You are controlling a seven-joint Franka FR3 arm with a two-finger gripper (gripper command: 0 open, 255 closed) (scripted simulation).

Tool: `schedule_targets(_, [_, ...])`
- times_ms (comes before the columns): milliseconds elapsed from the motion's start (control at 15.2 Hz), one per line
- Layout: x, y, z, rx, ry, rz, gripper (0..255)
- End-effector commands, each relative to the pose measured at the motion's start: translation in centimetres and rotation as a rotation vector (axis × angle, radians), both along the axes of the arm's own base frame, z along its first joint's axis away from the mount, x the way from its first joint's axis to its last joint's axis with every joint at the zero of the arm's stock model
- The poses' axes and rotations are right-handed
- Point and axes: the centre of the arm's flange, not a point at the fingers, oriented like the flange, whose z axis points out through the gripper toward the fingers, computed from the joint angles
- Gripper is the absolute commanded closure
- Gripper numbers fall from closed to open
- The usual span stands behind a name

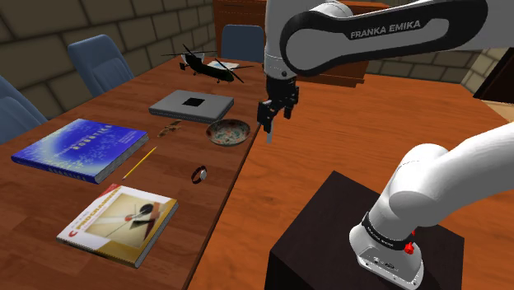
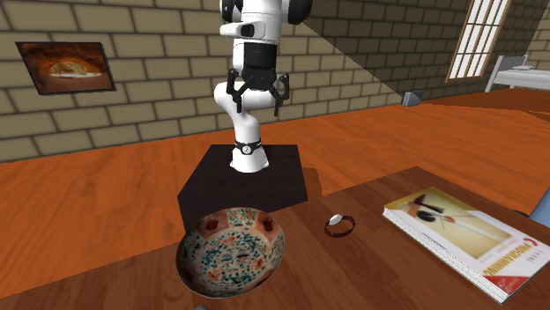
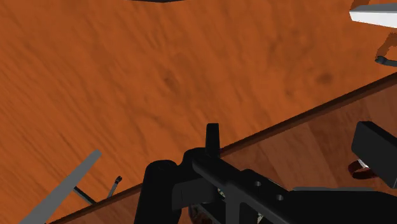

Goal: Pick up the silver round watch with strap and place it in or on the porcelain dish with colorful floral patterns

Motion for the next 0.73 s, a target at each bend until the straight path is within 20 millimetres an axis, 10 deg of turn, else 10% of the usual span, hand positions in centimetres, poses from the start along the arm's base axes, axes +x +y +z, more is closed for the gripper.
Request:
schedule_targets(0, [1.3,1.6,-1.4,0.005,-0.003,-0.035,0])
schedule_targets(660, [9.9,9.1,-7.9,0.023,-0.011,-0.196,0])
